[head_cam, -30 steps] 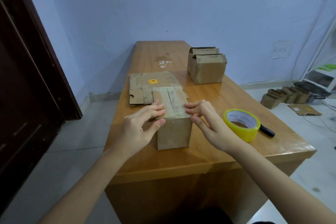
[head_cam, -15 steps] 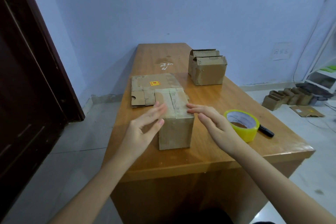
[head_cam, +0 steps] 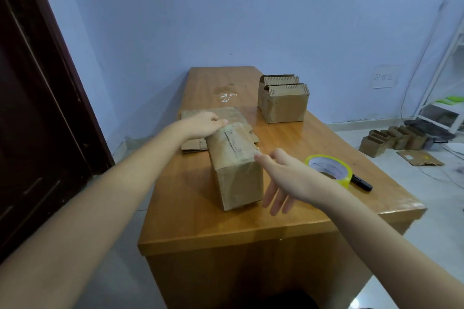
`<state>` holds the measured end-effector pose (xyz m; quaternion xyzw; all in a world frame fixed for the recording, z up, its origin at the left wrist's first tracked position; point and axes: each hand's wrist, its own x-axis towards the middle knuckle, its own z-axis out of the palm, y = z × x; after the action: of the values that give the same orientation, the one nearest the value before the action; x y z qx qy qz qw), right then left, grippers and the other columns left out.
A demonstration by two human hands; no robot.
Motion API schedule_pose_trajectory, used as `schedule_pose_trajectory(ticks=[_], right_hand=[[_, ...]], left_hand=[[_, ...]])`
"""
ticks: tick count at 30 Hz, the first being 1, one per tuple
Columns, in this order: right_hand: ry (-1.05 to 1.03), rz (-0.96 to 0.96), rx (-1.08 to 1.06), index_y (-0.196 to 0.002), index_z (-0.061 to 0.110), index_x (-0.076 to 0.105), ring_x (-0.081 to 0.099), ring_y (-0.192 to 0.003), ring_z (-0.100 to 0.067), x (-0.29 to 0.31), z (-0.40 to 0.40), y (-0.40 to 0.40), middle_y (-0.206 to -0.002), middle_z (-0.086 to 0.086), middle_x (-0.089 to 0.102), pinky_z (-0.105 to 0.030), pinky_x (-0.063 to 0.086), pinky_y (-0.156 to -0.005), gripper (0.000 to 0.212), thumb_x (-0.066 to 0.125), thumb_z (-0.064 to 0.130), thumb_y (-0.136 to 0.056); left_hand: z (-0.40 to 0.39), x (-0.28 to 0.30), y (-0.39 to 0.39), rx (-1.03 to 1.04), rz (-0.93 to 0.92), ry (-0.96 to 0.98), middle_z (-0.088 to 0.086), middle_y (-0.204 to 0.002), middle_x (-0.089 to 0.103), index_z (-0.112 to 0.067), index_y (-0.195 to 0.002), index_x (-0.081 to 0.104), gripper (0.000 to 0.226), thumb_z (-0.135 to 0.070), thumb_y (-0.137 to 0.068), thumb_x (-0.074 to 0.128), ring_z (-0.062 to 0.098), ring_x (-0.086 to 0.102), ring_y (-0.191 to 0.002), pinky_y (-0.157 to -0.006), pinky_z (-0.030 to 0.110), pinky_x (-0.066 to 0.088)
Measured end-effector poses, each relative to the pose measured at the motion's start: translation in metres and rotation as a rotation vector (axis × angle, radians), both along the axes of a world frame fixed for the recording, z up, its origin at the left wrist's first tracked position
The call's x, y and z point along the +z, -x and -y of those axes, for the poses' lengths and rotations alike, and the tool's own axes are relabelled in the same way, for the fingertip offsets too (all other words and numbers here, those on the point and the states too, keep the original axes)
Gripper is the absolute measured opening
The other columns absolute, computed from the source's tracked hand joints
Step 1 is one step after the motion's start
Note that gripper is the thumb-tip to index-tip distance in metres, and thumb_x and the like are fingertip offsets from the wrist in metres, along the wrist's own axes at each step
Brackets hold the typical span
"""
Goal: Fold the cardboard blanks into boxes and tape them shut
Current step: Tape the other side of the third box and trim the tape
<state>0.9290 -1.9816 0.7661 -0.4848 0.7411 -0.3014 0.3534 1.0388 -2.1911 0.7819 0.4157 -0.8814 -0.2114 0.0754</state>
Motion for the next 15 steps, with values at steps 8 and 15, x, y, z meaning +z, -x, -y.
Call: schedule_pose_trajectory(ticks=[8,15], right_hand=[[-0.026,0.194,-0.083,-0.147,0.016,0.013,0.072,-0.076,-0.031,-0.006,0.012,-0.002,-0.094,-0.025,0.068,-0.037,0.06,-0.058,0.058,0.025,0.048,-0.101],[0.093,0.097,-0.082,-0.138,0.017,0.029,0.068,-0.079,-0.03,0.015,0.008,0.012,-0.096,-0.023,0.062,-0.036,0.059,-0.055,0.048,0.021,0.047,-0.101]], left_hand=[[-0.003,-0.016,0.015,-0.034,-0.071,-0.063,0.004,-0.081,0.056,-0.013,-0.077,0.058,0.045,-0.045,-0.099,0.036,0.019,0.054,-0.074,-0.068,0.031,0.041],[-0.008,0.017,0.003,0.003,-0.229,-0.03,0.011,-0.099,0.063,-0.009,-0.095,0.064,0.053,-0.054,-0.095,0.036,0.028,0.062,-0.092,-0.083,0.04,0.053]])
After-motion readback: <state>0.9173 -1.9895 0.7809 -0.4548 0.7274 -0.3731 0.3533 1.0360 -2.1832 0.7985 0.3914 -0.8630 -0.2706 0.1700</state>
